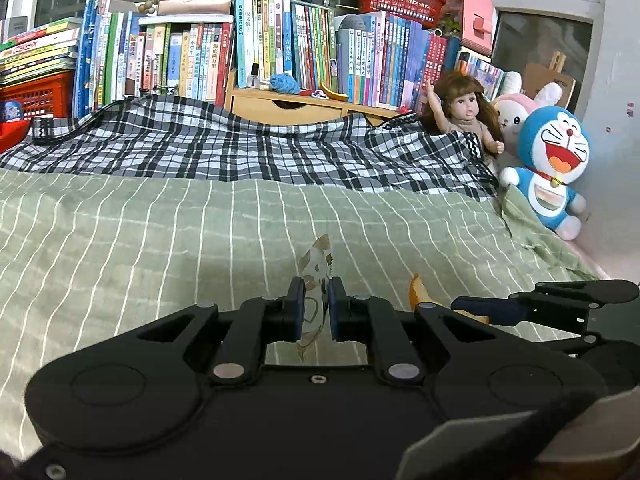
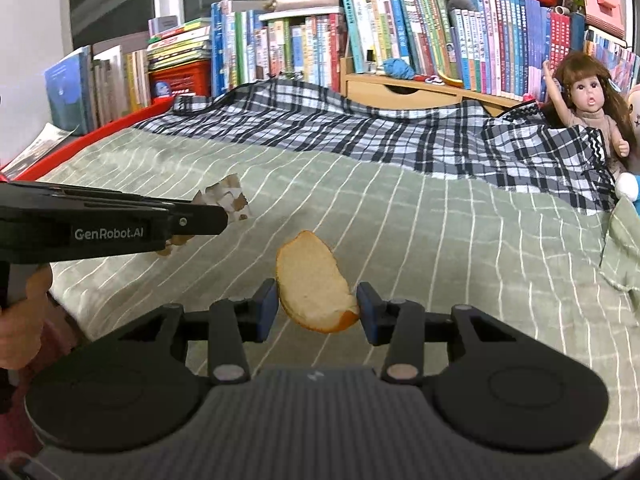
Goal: Organize books
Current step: 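Carry the wrapper and apple slice below the bed edge with both tools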
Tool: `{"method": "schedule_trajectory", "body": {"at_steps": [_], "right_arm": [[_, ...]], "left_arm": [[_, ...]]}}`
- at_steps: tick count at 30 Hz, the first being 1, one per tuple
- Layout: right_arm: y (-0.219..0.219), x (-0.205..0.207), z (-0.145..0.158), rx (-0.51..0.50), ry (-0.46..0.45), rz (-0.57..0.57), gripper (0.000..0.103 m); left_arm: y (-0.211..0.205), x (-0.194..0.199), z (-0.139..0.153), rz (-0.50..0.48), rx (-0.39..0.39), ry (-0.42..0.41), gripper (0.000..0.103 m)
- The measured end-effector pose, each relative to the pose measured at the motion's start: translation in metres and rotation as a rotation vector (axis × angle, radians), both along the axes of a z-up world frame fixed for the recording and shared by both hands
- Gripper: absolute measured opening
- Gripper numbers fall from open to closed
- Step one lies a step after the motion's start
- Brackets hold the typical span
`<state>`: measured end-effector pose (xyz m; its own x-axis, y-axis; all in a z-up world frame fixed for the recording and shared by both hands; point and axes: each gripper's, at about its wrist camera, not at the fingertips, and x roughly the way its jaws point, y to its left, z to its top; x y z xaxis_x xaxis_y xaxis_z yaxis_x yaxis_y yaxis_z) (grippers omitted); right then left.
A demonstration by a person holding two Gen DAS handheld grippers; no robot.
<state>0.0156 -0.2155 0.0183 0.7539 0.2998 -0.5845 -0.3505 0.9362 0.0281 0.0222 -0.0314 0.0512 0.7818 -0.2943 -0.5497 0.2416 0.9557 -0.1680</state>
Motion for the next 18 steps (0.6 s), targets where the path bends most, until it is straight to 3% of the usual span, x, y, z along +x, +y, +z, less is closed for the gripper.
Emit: {"method": "schedule_trajectory", "body": {"at_steps": [12,18], "right_arm": [[0.016,-0.052,-0.019,0.010,0.048,0.065,0.050],[0.017,-0.084,-0.031,0.036,0.075,0.099,0.050]], "left_arm": [[0.020,-0.072,-0.011,-0.027,-0.014,-0.007,0.012],[0.025,-0.110,-0.020,-0.052,0.022,-0.022,0.012]]}}
